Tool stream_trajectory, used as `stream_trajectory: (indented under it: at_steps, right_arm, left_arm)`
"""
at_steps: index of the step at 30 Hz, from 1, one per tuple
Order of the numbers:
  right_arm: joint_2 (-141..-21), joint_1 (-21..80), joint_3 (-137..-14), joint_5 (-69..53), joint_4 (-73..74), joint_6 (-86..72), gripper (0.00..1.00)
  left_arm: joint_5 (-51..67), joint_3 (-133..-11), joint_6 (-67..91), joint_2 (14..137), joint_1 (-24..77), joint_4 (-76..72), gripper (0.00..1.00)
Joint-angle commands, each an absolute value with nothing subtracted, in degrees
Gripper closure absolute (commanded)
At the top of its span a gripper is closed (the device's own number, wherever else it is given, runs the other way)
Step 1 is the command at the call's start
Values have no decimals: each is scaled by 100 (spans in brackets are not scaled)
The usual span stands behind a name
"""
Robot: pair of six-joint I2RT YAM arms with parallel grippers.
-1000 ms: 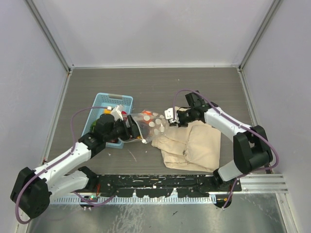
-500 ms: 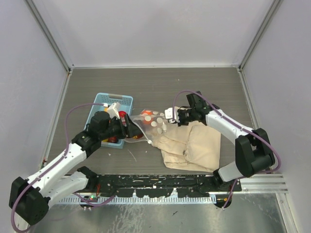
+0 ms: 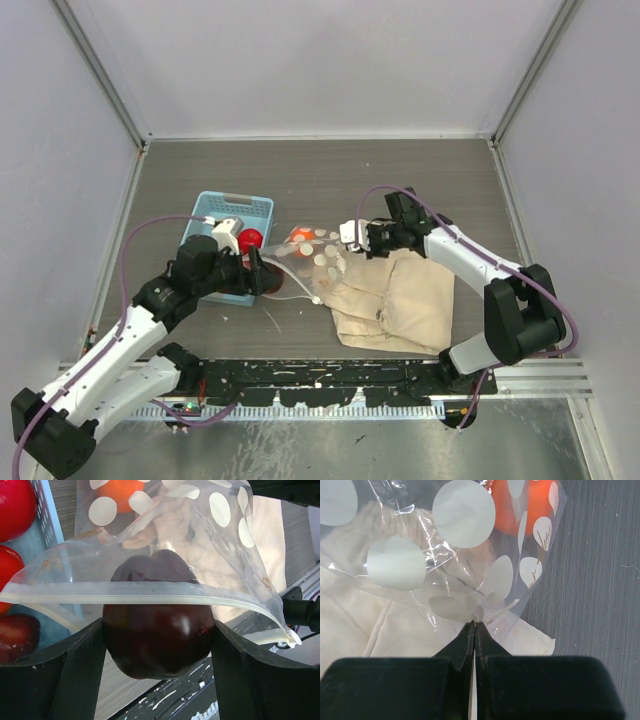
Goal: Open the zip-top bag and remove the fake food
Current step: Pick up the fake fruit from the zipper food storage bag.
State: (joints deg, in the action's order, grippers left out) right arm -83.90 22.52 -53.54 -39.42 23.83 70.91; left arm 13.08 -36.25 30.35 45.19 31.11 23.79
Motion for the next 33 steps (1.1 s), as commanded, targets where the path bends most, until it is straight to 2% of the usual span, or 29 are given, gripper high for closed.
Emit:
stream_trajectory:
  at_steps: [1, 13, 33]
  right_arm:
    - [-8354, 2125, -5479, -3951, 2197, 6954, 97]
    - [-8240, 1758, -5512, -4078, 2202, 6873, 97]
    - [-8275, 1639, -5561, -4084, 2265, 6873, 97]
  left_arm:
    - [1317, -3902, 2972, 4280, 3094, 2381, 71]
    - [1227, -3989, 3227, 3960, 3094, 2593, 71]
    - [198, -4250, 2960, 3146, 3085, 3677, 69]
